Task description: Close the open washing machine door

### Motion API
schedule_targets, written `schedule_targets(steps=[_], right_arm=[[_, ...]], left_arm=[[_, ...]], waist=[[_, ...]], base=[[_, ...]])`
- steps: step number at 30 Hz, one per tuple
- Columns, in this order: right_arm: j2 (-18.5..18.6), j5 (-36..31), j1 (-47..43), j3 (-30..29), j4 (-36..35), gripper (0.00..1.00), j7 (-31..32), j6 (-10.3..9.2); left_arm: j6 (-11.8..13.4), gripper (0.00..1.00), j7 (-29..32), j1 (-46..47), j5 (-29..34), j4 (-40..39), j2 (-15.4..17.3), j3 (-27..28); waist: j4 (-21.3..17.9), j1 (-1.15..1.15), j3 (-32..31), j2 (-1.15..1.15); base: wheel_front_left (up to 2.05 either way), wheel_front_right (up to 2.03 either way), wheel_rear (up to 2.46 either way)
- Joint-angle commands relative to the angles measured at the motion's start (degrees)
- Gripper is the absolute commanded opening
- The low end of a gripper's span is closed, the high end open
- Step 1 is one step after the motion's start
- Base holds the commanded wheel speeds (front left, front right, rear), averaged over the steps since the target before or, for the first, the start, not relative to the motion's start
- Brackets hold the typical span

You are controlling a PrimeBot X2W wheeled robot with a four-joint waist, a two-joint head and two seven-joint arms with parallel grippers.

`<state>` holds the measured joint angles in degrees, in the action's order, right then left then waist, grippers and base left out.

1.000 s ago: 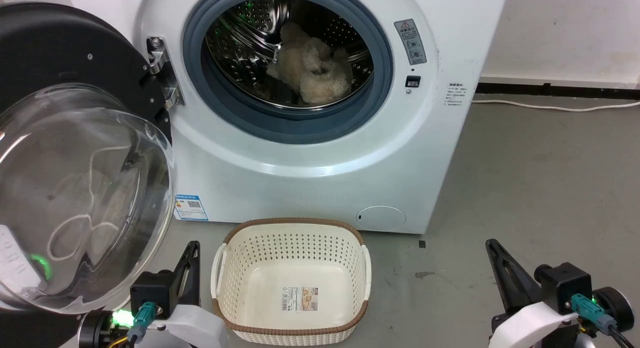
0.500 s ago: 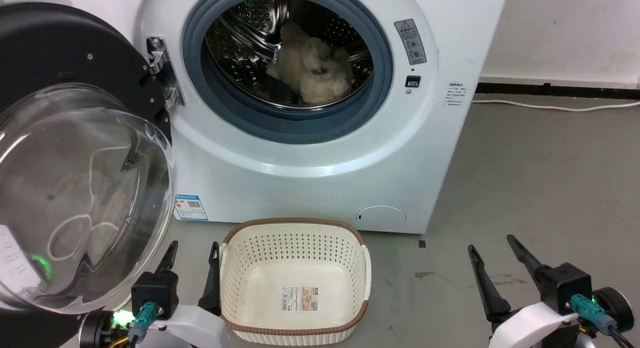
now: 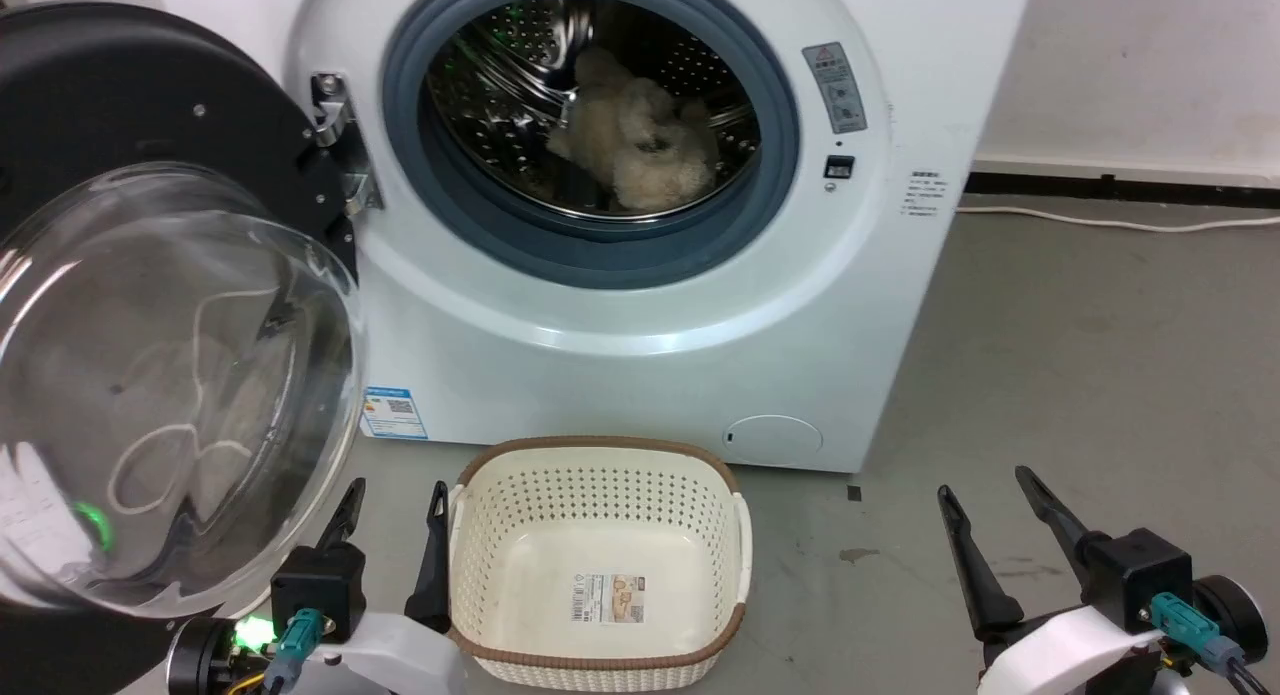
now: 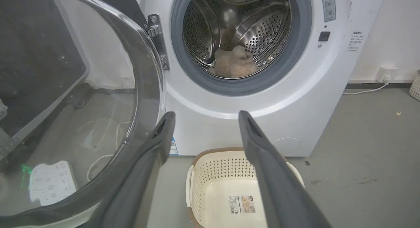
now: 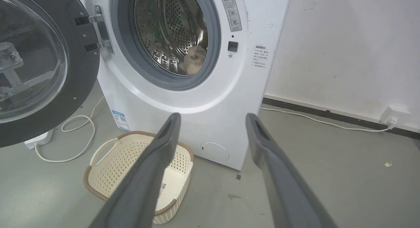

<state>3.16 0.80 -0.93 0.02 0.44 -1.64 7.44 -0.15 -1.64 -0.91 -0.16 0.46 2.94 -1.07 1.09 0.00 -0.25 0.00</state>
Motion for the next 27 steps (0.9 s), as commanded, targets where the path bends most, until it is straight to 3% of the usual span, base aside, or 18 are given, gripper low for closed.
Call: schedule_targets(steps=[1, 14, 27], right_arm=[[0.19, 0.70, -0.60, 0.12, -0.03, 1.00, -0.63, 0.01], [0.66, 2.08, -0.94, 2.20, 0.52, 1.00, -2.19, 0.01], [1.99, 4.31, 1.59, 6.77, 2.40, 1.00, -3.74, 0.02]], left_arm=[[0.17, 1.00, -0.62, -0.13, 0.07, 0.11, 0.24, -0.25], [0.18, 1.00, -2.18, -0.54, 0.13, 0.31, 1.11, -1.35], [1.78, 1.00, -3.74, -1.94, -0.03, -1.42, 1.55, -1.46]], waist=[[0.53, 0.00, -0.13, 0.00], [5.51, 0.00, -1.04, 0.00], [9.25, 0.00, -0.41, 0.00]], base=[[0.00, 0.00, 0.00], [0.00, 0.00, 0.00], [0.00, 0.00, 0.00]])
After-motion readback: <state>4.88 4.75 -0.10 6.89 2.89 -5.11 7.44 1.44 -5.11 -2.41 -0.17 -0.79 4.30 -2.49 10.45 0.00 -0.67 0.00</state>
